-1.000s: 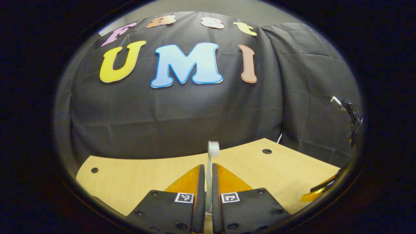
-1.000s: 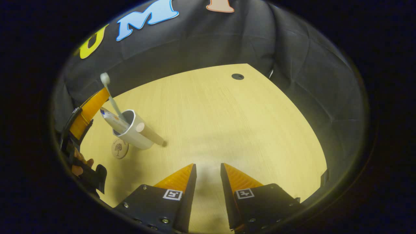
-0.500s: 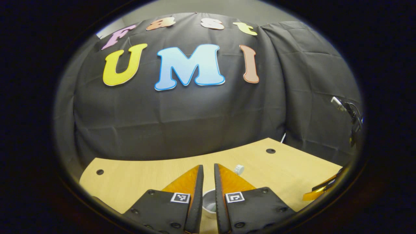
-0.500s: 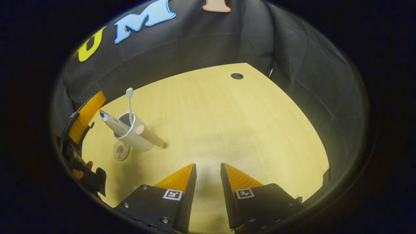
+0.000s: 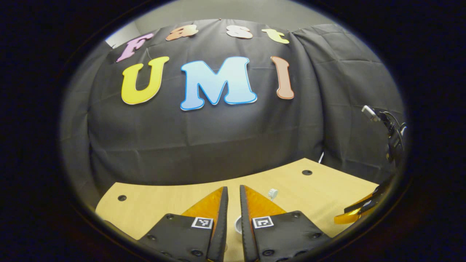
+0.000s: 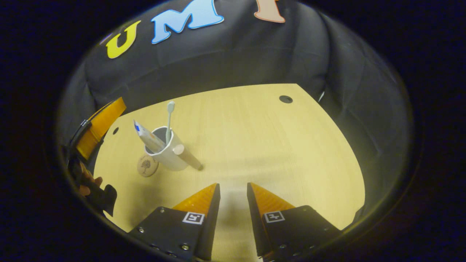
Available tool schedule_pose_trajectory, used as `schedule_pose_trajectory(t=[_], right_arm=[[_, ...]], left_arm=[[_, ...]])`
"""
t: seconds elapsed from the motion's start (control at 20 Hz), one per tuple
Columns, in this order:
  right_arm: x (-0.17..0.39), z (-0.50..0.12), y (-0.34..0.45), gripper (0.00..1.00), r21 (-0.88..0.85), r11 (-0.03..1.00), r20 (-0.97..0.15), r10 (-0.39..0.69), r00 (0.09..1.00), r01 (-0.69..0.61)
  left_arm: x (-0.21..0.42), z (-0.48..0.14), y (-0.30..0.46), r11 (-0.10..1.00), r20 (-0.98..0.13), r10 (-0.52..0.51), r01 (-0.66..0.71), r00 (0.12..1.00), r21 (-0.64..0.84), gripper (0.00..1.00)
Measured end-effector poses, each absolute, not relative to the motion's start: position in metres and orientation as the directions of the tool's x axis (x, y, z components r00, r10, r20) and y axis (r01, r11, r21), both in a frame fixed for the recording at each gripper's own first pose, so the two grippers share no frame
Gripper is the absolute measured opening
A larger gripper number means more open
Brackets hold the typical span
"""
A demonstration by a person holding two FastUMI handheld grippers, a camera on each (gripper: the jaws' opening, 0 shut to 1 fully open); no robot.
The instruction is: Put the toothbrush and toothpaste on the desktop into the cup, then pick up the cup and place it on the coaster on the desktop.
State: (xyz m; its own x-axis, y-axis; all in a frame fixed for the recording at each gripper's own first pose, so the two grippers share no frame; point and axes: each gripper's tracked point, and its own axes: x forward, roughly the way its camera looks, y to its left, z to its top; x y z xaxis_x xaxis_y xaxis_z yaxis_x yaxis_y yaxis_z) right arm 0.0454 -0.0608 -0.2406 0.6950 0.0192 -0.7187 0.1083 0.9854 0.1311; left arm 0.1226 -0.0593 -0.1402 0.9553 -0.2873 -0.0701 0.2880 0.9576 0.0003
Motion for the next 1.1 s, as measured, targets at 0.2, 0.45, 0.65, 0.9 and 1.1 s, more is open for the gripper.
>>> schedule_pose_trajectory(t=[0.2, 0.45, 0.65, 0.9, 1.1], right_arm=[[0.07, -0.232, -0.048, 0.45, 0.142, 0.99, -0.696, 0.098, 0.711, 0.002], [0.094, -0.219, -0.037, 0.45, 0.103, 0.983, -0.694, 0.178, 0.697, -0.149], [0.103, -0.22, -0.026, 0.45, 0.024, 0.953, -0.719, 0.227, 0.657, -0.303], [0.11, -0.228, -0.006, 0.44, -0.018, 0.889, -0.763, 0.283, 0.581, -0.457], [0.116, -0.233, 0.002, 0.44, -0.055, 0.841, -0.797, 0.288, 0.53, -0.539]], left_arm=[[0.109, -0.134, -0.043, 0.966, -0.08, -0.256, 0.257, 0.963, 0.004, 0.25], [0.089, -0.131, -0.009, 0.984, -0.108, -0.178, 0.18, 0.978, 0.008, 0.24], [0.071, -0.139, 0.019, 0.993, -0.148, -0.12, 0.121, 0.982, 0.001, 0.25], [0.049, -0.141, 0.046, 0.999, -0.178, -0.053, 0.055, 0.983, 0.001, 0.24], [0.033, -0.146, 0.059, 1.0, -0.207, -0.016, 0.013, 0.978, -0.017, 0.25]])
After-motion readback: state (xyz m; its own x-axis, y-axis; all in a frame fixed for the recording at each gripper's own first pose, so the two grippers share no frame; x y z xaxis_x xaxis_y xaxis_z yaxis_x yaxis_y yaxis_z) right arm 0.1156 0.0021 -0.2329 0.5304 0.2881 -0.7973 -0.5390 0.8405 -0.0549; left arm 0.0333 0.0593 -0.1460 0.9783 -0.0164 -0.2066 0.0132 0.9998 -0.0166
